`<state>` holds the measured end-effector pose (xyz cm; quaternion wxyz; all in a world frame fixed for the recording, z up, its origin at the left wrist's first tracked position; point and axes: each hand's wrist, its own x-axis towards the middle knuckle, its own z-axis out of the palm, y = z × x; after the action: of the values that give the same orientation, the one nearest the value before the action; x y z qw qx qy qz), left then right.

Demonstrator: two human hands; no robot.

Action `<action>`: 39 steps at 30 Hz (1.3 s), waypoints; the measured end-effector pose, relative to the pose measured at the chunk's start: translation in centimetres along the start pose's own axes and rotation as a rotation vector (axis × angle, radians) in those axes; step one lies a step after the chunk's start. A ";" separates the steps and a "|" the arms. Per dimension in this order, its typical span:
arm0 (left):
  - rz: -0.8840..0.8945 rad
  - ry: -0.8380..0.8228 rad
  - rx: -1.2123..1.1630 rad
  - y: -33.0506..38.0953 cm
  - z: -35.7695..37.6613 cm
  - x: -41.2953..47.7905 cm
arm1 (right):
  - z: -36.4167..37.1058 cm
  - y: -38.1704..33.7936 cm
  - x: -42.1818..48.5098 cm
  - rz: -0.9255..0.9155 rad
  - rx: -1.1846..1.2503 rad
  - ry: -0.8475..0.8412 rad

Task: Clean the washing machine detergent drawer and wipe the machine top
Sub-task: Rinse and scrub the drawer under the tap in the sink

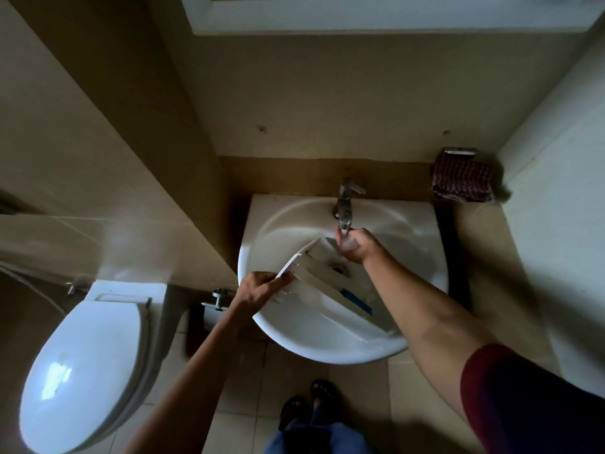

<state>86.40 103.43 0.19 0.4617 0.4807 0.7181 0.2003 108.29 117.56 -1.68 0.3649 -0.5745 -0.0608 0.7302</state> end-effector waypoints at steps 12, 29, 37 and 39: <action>0.023 -0.034 -0.034 2.1 -0.4 0.8 | 0.0 -0.8 -0.4 0.145 -0.282 -0.120; -0.132 0.016 -0.050 6.3 0.2 2.2 | -0.3 -2.0 -0.2 0.290 0.254 -0.076; -0.355 -0.196 -0.017 8.9 -0.6 4.4 | -0.4 -2.4 0.2 0.264 0.037 -0.040; -0.410 -0.238 0.009 9.7 -0.7 4.8 | -0.7 -2.5 0.0 0.262 0.008 -0.052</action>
<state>90.18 112.15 5.36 0.5719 0.3470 0.7421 0.0413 110.05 119.15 -0.59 0.2670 -0.5570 0.0085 0.7864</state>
